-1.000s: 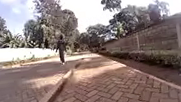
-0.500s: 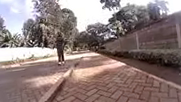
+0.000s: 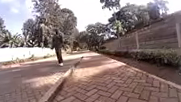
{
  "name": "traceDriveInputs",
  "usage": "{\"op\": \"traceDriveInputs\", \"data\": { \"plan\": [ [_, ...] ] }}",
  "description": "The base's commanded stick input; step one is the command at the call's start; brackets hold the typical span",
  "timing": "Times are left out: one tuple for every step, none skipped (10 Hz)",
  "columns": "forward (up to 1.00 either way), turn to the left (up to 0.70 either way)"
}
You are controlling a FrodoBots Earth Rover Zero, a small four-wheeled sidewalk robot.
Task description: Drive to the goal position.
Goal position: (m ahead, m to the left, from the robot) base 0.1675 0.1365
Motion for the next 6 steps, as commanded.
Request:
{"op": "traceDriveInputs", "data": {
  "plan": [
    [0.7,0.0],
    [0.7,0.0],
    [0.7,0.0],
    [0.7,0.0],
    [0.7,0.0],
    [0.7,0.0]
  ]
}}
